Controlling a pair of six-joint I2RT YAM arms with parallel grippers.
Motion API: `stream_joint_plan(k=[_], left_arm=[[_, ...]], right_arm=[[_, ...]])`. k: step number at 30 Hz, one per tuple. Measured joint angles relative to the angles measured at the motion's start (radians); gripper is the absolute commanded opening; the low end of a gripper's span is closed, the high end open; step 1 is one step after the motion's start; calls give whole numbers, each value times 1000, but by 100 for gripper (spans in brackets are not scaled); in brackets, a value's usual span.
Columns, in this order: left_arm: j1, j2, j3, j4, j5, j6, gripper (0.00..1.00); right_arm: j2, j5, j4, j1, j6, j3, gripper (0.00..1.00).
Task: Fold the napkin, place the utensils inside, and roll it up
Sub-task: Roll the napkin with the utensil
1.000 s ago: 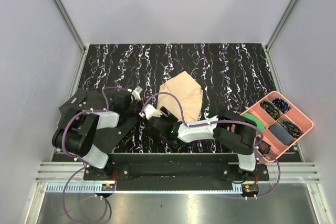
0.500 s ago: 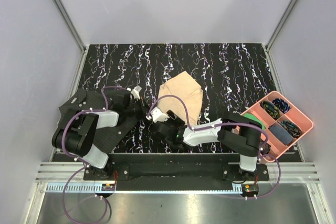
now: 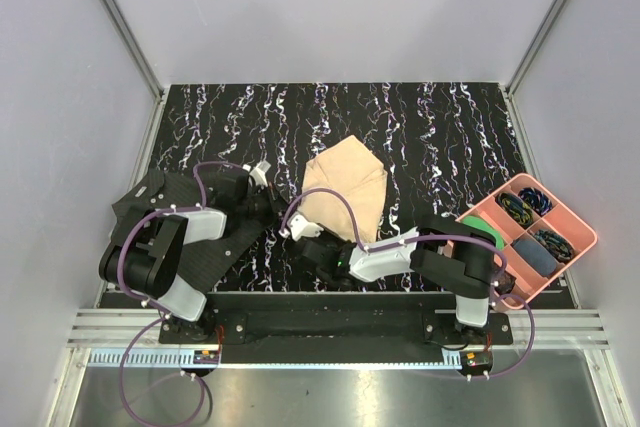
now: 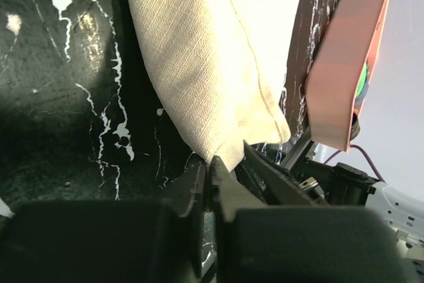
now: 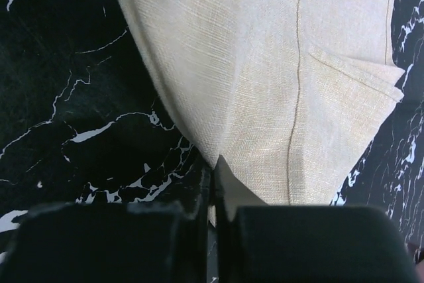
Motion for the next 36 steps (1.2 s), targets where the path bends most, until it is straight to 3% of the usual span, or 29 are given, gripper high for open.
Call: stream_joint_plan(k=[3,9,23,36], left_arm=[[1,2,6,1,3,1,53],[8,-10,10,-6,-18,16,75],[12,-192,-85,-90,-203,119,86],[12,-302,-154,-66,-218,167,90]], right_arm=[[1,-11,-9,0,-10,5,0],[-13,-97,-95,-7,-9,45,0],[-109,-669,-320,-255,42,143,0],[-28,-1179,-485,-469,42,322,0]])
